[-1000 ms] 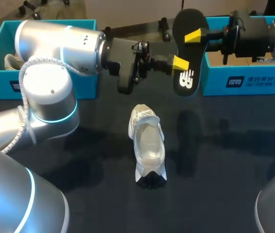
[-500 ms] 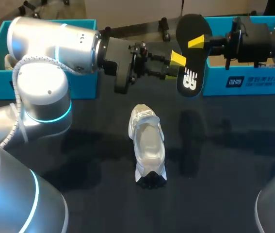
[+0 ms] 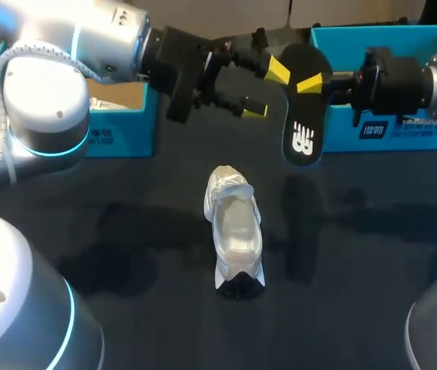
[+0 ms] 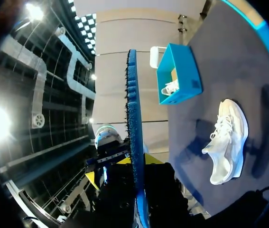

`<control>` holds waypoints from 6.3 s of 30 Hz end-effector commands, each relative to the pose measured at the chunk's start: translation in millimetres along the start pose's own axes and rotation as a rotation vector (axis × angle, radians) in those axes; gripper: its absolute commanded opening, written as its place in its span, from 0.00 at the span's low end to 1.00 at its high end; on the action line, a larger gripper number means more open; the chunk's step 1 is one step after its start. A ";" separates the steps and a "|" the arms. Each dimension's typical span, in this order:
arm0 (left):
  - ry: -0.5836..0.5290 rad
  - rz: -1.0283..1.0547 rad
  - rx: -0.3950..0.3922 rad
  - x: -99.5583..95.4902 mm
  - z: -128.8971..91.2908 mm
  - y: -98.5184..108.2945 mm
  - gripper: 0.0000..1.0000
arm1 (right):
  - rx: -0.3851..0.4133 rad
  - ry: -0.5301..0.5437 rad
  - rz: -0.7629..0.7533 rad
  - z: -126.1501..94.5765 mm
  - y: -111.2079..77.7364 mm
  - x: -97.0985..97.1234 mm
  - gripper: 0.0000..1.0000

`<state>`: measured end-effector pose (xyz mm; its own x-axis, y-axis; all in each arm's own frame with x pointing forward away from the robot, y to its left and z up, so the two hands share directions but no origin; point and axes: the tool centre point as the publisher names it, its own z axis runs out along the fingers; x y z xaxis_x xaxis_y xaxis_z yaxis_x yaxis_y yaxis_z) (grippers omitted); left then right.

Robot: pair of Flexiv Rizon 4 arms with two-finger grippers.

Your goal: Take the shoe out of the shoebox, open the shoe tongue, remove and reinsert the insole, then place the shoe into the shoebox

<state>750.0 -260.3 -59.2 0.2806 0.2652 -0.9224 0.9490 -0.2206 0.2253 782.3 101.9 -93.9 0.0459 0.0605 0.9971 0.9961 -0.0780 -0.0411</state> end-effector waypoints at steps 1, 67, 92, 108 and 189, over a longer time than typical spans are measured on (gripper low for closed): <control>0.010 0.000 0.000 -0.9 0.8 0.1 1.00 | 0.015 -0.002 0.004 4.8 7.1 -2.8 0.00; 1.072 -0.259 -0.128 11.4 3.9 40.9 1.00 | 0.055 0.010 0.048 26.6 -2.0 -29.6 0.00; 1.177 -0.270 -0.066 -0.4 14.6 50.7 1.00 | 0.050 0.022 0.041 27.7 4.0 -31.7 0.00; 1.067 -0.254 -0.062 -6.9 6.9 45.7 1.00 | 0.047 0.017 0.041 23.0 2.3 -29.9 0.00; -0.031 -0.269 -0.159 44.9 -35.4 47.9 1.00 | -0.039 0.023 0.030 22.2 -28.4 42.2 0.00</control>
<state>809.5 -224.2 -72.8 0.0181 0.3618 -0.9321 0.9998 0.0016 0.0200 758.7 123.6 -52.5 0.0747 0.0356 0.9966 0.9915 -0.1099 -0.0704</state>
